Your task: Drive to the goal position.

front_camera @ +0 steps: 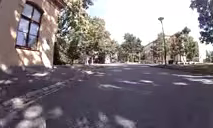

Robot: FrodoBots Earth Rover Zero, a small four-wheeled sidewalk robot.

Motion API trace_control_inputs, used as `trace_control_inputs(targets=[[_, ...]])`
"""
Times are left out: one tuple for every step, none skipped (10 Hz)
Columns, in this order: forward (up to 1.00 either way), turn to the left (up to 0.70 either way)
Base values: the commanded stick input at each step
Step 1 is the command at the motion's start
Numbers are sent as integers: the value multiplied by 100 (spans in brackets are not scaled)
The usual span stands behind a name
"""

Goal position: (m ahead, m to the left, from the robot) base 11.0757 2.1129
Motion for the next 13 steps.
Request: trace_control_inputs(targets=[[70, 0], [70, 0], [70, 0], [70, 0], [70, 0], [70, 0], [70, 0], [70, 0], [70, 0], [70, 0], [70, 0], [70, 0], [70, 0]])
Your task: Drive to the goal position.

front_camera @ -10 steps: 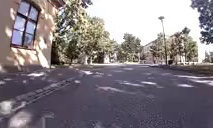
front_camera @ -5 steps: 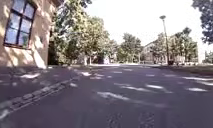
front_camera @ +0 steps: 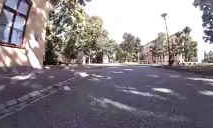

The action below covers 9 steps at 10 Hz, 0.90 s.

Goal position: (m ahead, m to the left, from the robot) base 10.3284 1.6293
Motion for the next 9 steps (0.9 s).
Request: trace_control_inputs(targets=[[70, 0], [70, 0], [70, 0], [70, 0], [70, 0], [70, 0], [70, 0], [70, 0], [70, 0]])
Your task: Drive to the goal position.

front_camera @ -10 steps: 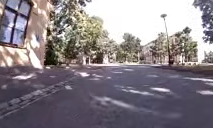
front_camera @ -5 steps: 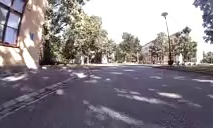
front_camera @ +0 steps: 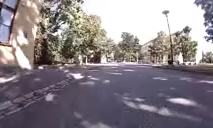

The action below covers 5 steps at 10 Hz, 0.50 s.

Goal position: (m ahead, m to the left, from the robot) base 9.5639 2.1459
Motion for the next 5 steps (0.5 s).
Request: trace_control_inputs(targets=[[70, 0], [70, 0], [70, 0], [70, 0], [70, 0]])
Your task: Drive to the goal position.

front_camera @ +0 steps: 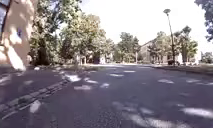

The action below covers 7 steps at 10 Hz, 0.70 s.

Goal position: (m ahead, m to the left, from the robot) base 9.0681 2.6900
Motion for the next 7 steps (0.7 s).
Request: trace_control_inputs(targets=[[70, 0], [70, 0], [70, 0], [70, 0], [70, 0], [70, 0], [70, 0]])
